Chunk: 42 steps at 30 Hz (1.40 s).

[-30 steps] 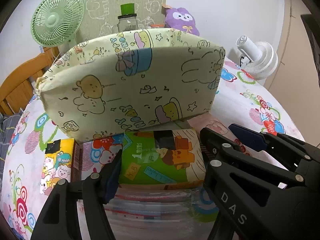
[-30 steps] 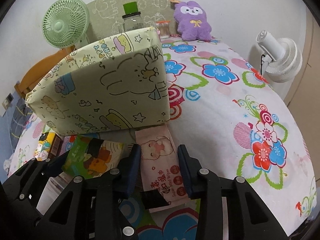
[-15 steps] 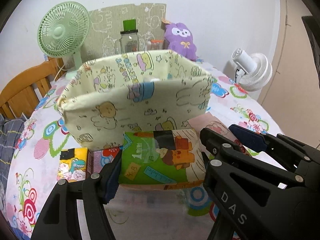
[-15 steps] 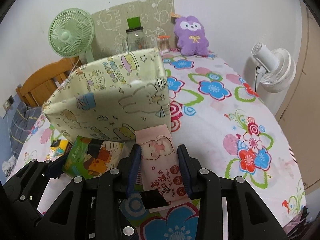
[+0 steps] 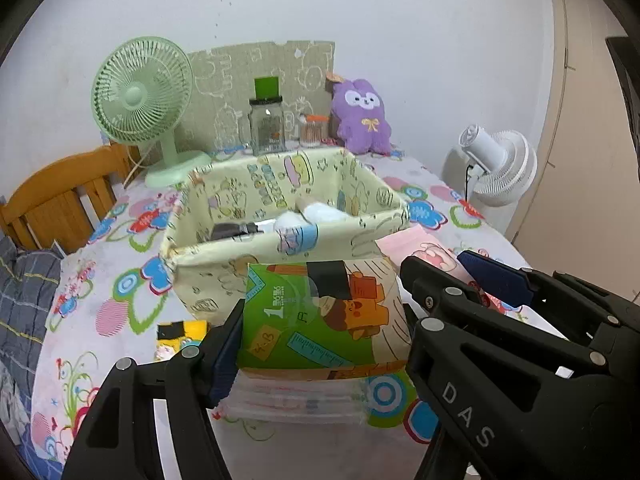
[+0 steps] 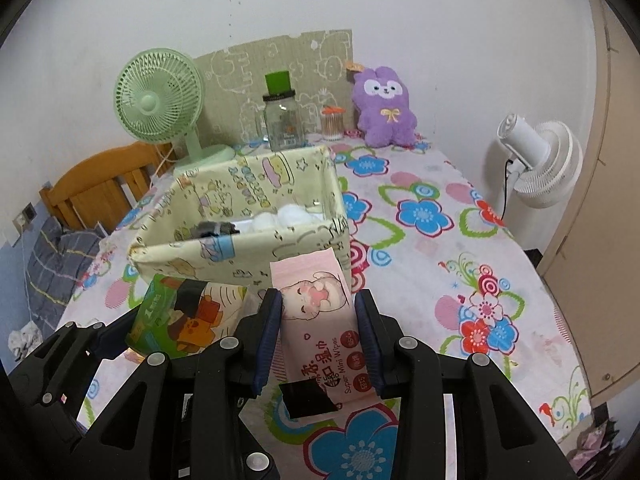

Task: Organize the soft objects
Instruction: 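Grasp the green book with the left tool while the right tool grasps the pink package, then carry the green book and the pink package over the fabric box with both tools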

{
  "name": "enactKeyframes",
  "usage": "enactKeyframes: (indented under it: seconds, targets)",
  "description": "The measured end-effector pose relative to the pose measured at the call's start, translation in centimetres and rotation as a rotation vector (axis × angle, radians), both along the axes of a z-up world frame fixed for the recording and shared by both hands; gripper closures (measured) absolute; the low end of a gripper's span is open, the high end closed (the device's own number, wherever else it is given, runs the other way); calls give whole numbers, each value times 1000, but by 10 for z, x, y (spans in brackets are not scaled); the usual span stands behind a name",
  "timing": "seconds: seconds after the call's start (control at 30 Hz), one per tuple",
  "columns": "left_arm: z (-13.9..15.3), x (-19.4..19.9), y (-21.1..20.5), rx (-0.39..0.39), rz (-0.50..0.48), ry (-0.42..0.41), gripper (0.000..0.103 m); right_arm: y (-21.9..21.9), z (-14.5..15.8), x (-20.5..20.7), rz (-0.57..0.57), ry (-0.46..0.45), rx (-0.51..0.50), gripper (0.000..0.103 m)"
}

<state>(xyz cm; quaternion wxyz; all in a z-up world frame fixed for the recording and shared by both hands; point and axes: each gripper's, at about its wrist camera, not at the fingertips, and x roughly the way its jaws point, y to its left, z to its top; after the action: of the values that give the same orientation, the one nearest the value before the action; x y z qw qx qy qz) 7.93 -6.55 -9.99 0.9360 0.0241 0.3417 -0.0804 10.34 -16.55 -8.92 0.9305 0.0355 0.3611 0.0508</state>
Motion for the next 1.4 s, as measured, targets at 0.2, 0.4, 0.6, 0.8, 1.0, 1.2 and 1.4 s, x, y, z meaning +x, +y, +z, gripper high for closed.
enactKeyframes:
  seconds: [0.2,0.4,0.6,0.8,1.0,1.2,1.4]
  targets:
    - [16,-6,6,-5,8,-34,31,5,20,-6,7,-39,-2,62]
    - [34,-11,10,-4,17,-70,31,10,36,-11,16,-70,-2,62]
    - [49,-16,14,-3,24,-100,31,14,53,-16,23,-104,-2,62]
    - [60,-17,17,-3,33,-130,31,19,67,-18,32,-134,-1,62]
    - [65,-15,21,-9,41,-141,31,22,74,-16,40,-151,-4,62]
    - [71,-9,24,-16,47,-156,31,25,80,-10,50,-163,-1,62]
    - [74,-1,27,-26,48,-163,31,30,85,0,56,-172,0,62]
